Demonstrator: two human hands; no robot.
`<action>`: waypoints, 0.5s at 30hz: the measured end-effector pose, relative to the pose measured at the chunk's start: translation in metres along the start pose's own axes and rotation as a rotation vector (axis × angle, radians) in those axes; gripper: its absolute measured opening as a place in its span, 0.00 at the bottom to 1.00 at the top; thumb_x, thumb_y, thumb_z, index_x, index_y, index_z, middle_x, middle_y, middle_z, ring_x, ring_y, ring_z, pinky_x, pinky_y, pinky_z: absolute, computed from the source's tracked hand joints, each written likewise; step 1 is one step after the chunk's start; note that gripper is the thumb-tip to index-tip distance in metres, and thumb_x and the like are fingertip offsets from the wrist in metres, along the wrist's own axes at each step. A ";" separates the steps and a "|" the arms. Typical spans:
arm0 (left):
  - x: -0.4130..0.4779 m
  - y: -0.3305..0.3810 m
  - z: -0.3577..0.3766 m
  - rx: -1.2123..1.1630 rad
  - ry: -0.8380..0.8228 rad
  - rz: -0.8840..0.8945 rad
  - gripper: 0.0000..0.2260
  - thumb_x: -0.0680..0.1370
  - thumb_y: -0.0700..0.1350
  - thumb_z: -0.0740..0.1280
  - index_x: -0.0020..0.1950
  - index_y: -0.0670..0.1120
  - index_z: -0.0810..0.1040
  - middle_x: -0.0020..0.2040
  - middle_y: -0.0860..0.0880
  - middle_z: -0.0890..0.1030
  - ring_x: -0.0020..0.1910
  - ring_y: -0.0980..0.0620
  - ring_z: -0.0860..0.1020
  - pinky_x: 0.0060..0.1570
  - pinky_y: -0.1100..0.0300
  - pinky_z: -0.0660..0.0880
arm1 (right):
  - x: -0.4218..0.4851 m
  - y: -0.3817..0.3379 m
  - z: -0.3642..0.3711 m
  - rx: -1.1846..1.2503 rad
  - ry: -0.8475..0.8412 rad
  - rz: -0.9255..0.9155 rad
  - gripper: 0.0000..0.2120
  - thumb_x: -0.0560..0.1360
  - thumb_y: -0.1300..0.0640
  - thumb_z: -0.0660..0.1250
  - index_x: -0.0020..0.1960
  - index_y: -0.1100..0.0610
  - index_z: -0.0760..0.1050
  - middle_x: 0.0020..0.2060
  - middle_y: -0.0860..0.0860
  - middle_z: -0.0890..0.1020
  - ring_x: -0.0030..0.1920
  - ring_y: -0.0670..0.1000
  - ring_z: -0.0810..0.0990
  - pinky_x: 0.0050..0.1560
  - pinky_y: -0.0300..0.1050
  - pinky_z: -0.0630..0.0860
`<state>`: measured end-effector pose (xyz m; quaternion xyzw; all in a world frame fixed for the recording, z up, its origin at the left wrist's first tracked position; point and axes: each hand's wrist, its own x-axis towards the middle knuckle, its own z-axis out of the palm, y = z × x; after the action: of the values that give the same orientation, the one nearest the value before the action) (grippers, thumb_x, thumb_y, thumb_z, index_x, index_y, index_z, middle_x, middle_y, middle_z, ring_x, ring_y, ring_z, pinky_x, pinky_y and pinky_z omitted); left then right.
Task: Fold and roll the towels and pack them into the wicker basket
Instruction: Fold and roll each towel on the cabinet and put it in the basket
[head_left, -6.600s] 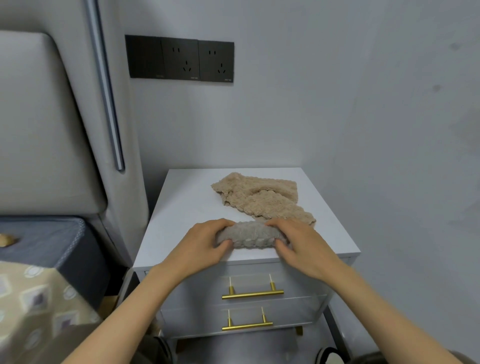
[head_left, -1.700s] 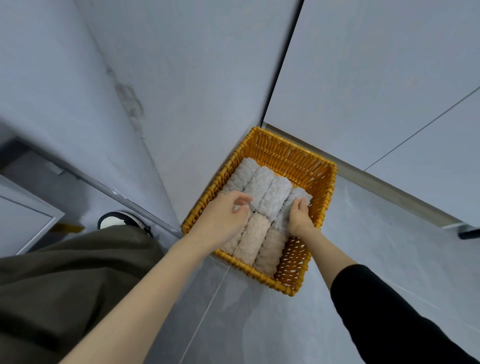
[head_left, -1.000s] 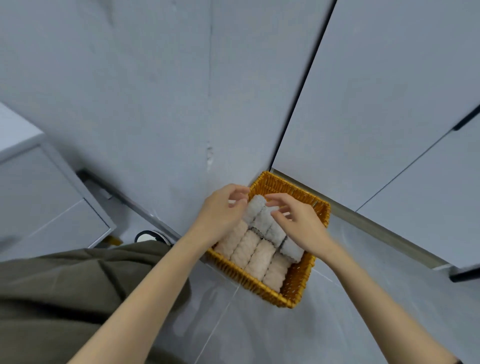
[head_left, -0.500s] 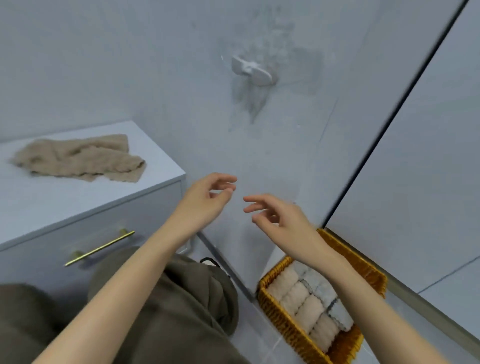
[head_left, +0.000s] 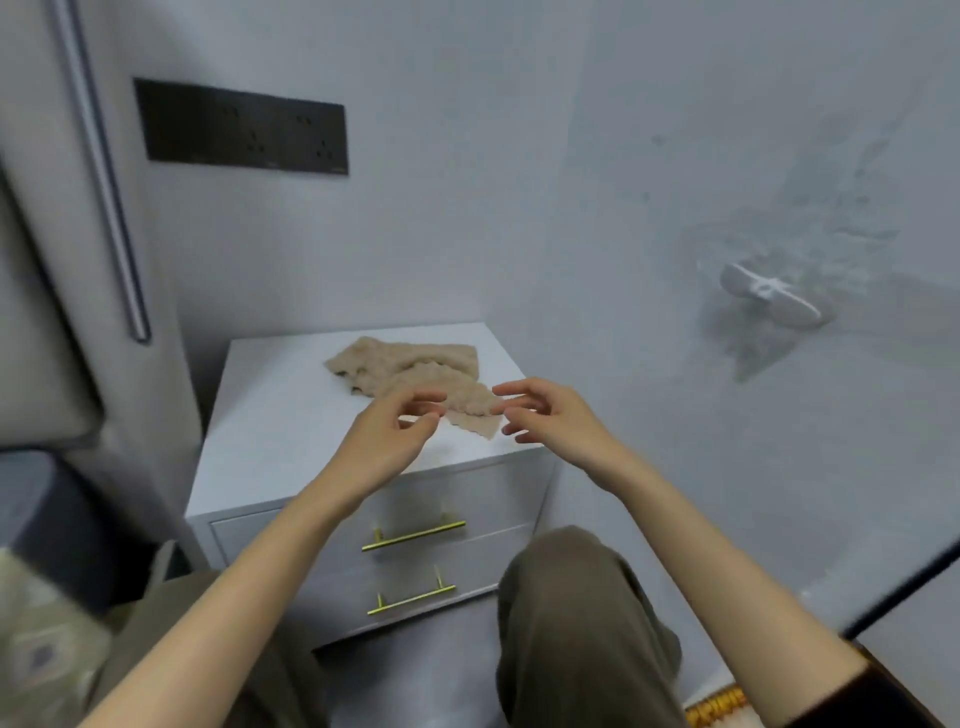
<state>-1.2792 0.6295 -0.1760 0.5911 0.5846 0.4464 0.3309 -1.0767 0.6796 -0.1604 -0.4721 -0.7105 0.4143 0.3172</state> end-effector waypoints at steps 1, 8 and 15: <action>0.002 -0.008 -0.007 0.009 0.016 -0.012 0.11 0.78 0.43 0.63 0.55 0.57 0.77 0.53 0.56 0.81 0.51 0.57 0.79 0.49 0.63 0.74 | 0.013 0.002 0.007 0.033 -0.020 0.021 0.10 0.77 0.61 0.64 0.57 0.51 0.76 0.52 0.52 0.83 0.46 0.50 0.82 0.52 0.45 0.79; 0.025 -0.055 -0.022 0.206 0.045 -0.043 0.12 0.80 0.44 0.62 0.62 0.51 0.76 0.58 0.54 0.79 0.54 0.58 0.76 0.49 0.70 0.69 | 0.073 0.035 0.048 -0.342 -0.022 0.015 0.11 0.77 0.58 0.62 0.57 0.55 0.78 0.51 0.48 0.80 0.53 0.49 0.78 0.55 0.43 0.75; 0.066 -0.082 -0.011 0.449 -0.017 0.005 0.16 0.80 0.45 0.60 0.67 0.48 0.73 0.67 0.50 0.74 0.66 0.50 0.71 0.62 0.62 0.65 | 0.104 0.083 0.066 -0.681 0.061 -0.185 0.08 0.78 0.57 0.60 0.51 0.54 0.78 0.49 0.49 0.78 0.51 0.50 0.73 0.48 0.45 0.72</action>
<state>-1.3268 0.7009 -0.2379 0.6552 0.6650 0.3009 0.1949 -1.1348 0.7751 -0.2580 -0.4968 -0.8377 0.1088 0.1989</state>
